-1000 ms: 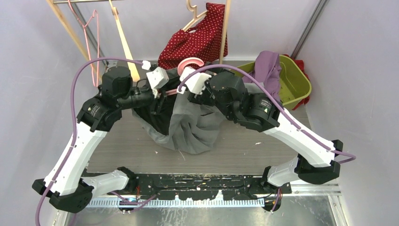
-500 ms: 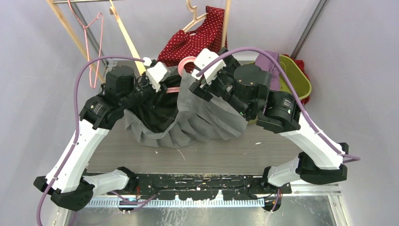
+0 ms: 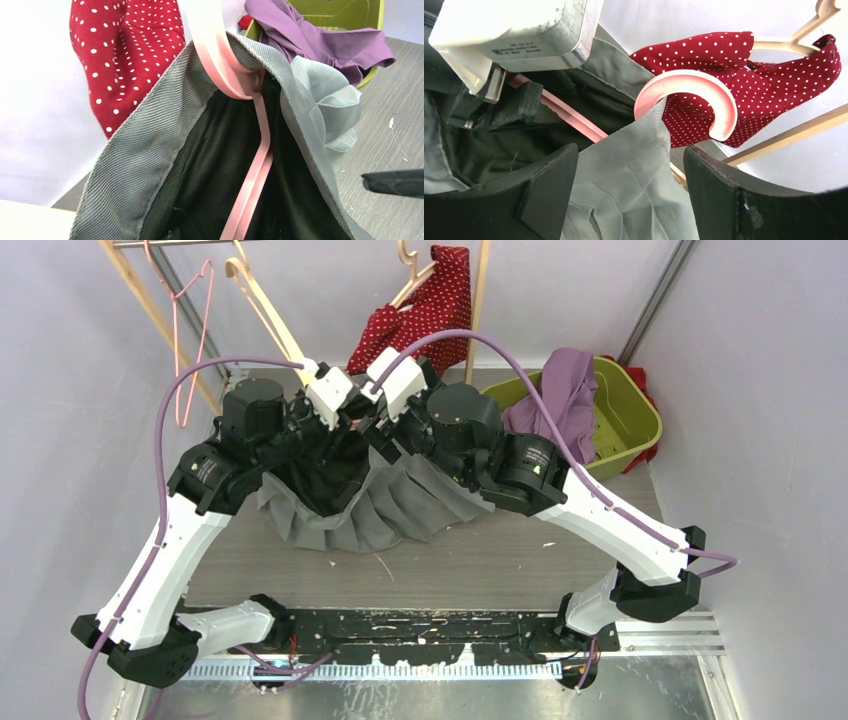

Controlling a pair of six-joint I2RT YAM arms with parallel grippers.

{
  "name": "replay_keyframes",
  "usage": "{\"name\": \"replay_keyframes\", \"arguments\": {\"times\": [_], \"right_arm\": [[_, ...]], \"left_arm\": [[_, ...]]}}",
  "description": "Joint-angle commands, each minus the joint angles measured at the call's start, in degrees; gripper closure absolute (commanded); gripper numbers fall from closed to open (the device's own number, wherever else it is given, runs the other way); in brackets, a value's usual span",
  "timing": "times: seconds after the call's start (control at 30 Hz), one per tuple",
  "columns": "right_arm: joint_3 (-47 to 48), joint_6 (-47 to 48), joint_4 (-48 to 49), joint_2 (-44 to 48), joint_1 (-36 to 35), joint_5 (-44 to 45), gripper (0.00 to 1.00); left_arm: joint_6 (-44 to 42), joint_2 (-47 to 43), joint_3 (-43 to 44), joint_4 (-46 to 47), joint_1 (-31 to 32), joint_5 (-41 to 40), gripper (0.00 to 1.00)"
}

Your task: Remove the skirt from the hanger

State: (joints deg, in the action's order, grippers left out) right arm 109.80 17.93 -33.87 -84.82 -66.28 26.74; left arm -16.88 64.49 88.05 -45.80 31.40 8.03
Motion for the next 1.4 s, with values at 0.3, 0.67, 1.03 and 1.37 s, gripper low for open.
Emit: {"name": "replay_keyframes", "arguments": {"times": [0.3, 0.67, 1.03, 1.37], "right_arm": [[-4.8, -4.1, 13.2, -1.4, -0.1, 5.2, 0.18], [-1.8, 0.0, 11.6, -2.0, 0.0, 8.4, 0.98], [1.8, 4.8, 12.7, -0.7, 0.7, 11.4, 0.99], [15.4, 3.4, 7.2, -7.2, -0.5, 1.5, 0.99]], "left_arm": [[1.7, -5.5, 4.9, 6.3, 0.2, 1.3, 1.00], [1.0, -8.5, 5.0, 4.5, 0.2, -1.2, 1.00], [0.5, -8.9, -2.0, 8.9, 0.2, -4.4, 1.00], [2.2, 5.0, 3.7, 20.1, 0.2, -4.0, 1.00]]}}
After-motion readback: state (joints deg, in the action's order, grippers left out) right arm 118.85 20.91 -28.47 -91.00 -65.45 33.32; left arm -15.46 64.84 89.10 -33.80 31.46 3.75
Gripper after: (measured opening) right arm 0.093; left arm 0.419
